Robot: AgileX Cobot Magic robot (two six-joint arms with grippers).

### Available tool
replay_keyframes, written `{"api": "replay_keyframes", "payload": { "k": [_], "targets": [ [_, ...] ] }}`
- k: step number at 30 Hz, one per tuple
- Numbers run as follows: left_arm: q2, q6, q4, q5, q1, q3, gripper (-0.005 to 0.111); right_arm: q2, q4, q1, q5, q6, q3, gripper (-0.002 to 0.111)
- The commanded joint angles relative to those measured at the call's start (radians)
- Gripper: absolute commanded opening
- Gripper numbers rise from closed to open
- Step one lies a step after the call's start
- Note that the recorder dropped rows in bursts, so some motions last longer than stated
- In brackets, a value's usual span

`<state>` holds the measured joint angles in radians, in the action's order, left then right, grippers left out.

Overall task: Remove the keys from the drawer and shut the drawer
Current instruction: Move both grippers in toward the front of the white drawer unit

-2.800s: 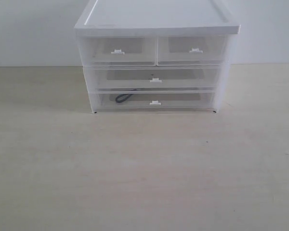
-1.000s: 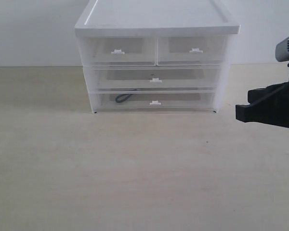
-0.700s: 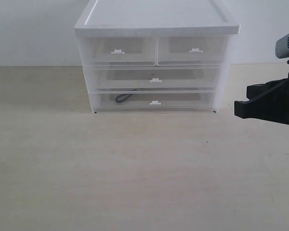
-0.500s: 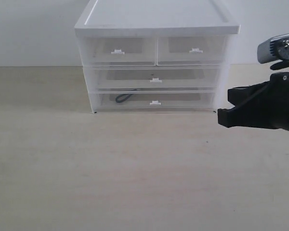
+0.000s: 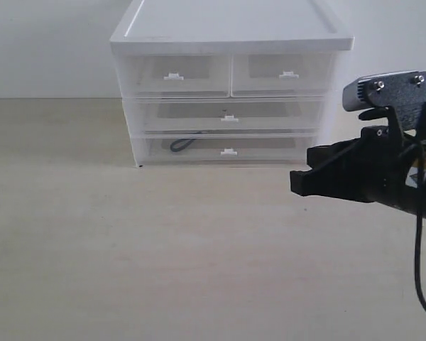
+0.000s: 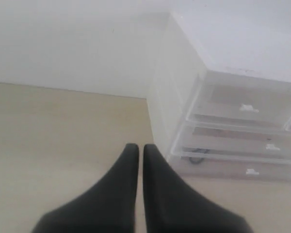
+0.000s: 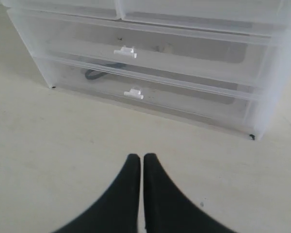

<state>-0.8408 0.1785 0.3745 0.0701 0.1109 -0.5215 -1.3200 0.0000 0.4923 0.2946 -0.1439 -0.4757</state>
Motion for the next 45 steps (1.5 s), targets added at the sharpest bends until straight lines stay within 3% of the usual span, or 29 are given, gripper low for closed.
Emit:
{"api": "replay_keyframes", "payload": {
  "k": [1,7,11,21,24,27,36,45],
  "targets": [
    [-0.117,0.006,0.002,-0.019,0.044,-0.032,0.004,-0.068,-0.007,0.006,0.089,-0.049,-0.003,0.0],
    [-0.312,0.135,0.002,-0.07,0.162,-0.142,0.004,-0.147,-0.018,0.006,0.128,-0.06,-0.003,0.0],
    [-0.452,0.228,-0.019,-0.078,0.215,-0.24,0.004,-0.184,-0.138,0.006,0.165,-0.094,-0.003,0.0],
    [-0.768,0.282,-0.024,-0.07,0.237,-0.49,0.004,-0.207,-0.197,0.006,0.186,-0.134,-0.037,0.0],
    [-0.812,0.282,-0.024,-0.07,0.266,-0.52,0.004,-0.207,-0.197,0.006,0.161,-0.134,-0.064,0.0],
    [-0.831,0.286,-0.024,-0.181,0.329,-0.527,0.004,-0.209,-0.197,0.006,0.129,-0.134,-0.088,0.0],
    [-0.947,0.262,-0.031,-0.323,0.329,-0.527,0.004,-0.379,-0.199,0.006,0.182,-0.127,-0.142,0.0],
    [-1.022,0.201,-0.078,-0.436,0.329,-0.556,0.004,-0.387,-0.242,0.006,0.18,-0.131,-0.177,0.0]
  ]
}}
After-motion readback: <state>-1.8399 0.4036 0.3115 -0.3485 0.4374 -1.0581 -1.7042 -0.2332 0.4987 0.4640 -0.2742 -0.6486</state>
